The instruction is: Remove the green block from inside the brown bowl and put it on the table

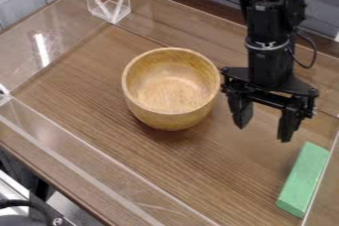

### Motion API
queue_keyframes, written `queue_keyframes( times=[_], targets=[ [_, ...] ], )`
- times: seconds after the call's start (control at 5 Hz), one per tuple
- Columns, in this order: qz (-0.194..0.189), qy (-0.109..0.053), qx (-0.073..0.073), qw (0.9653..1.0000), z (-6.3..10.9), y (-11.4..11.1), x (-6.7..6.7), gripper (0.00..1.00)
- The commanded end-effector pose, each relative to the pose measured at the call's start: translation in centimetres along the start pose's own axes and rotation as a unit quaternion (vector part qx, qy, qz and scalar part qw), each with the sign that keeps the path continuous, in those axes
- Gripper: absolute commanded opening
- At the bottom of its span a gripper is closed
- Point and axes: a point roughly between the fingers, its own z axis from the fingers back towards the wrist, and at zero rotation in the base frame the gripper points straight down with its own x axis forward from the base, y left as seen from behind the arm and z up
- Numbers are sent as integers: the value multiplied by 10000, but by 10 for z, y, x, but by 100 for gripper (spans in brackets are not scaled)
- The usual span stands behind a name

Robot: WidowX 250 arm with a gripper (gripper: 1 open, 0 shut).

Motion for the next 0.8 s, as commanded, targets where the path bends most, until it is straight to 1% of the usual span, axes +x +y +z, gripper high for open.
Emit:
queue_keyframes(
  times=[0.0,0.6],
  targets=[
    [-123,-310,-72,9994,9,-13,12,100],
    [-228,-352,-102,9991,-9,-31,17,100]
  ],
)
